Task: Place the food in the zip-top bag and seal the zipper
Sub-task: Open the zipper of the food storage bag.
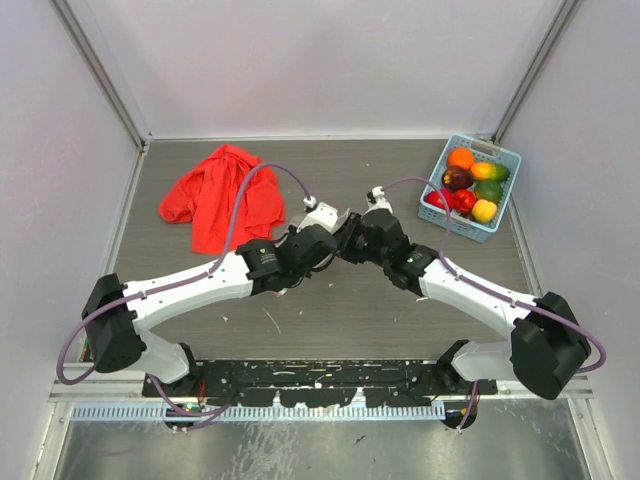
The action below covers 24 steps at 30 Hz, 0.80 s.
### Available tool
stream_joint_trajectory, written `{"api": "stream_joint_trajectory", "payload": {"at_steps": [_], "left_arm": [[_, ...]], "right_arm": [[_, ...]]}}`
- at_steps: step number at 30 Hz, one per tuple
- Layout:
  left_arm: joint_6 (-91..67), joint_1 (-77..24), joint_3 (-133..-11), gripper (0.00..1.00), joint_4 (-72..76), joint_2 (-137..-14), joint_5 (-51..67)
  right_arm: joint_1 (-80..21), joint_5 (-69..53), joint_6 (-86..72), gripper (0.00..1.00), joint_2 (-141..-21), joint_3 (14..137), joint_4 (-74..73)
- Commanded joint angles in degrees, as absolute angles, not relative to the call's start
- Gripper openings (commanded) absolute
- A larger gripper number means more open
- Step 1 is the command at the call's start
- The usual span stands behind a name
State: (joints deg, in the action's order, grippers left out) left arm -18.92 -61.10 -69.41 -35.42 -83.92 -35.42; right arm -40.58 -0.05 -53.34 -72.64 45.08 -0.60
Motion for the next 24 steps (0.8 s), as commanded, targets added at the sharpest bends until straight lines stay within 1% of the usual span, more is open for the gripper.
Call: {"api": "stream_joint_trajectory", "payload": {"at_steps": [1,6,9,14,20,24], "left_arm": [[-21.7,-60.9,-71.8,0.0,-33.1,-83.3,-35.2],[-23.6,-60.9,-71.8,0.0,-33.1,-83.2,-35.1],[-24.4,-60.9,-72.1,0.0,-33.2,-82.9,-35.8],[-24.8,-60.9,-73.0,0.0,-35.4,-82.1,-38.2],[-23.1,-59.7,-72.8,0.0,-36.1,-78.9,-38.7],[-22.2,-58.2,-72.7,0.0,-37.4,-77.4,-38.7]], "right_arm": [[-41.6,0.0,-54.2,0.3,-72.7,46.7,3.8],[-42.5,0.1,-54.5,0.42,-74.8,48.2,3.9],[-43.4,0.6,-54.5,0.45,-76.3,48.9,4.0],[-43.6,1.9,-53.3,0.44,-78.7,48.8,2.4],[-43.6,5.4,-51.1,0.37,-79.4,46.4,0.3],[-43.6,8.8,-48.5,0.36,-80.0,46.4,-3.2]]}}
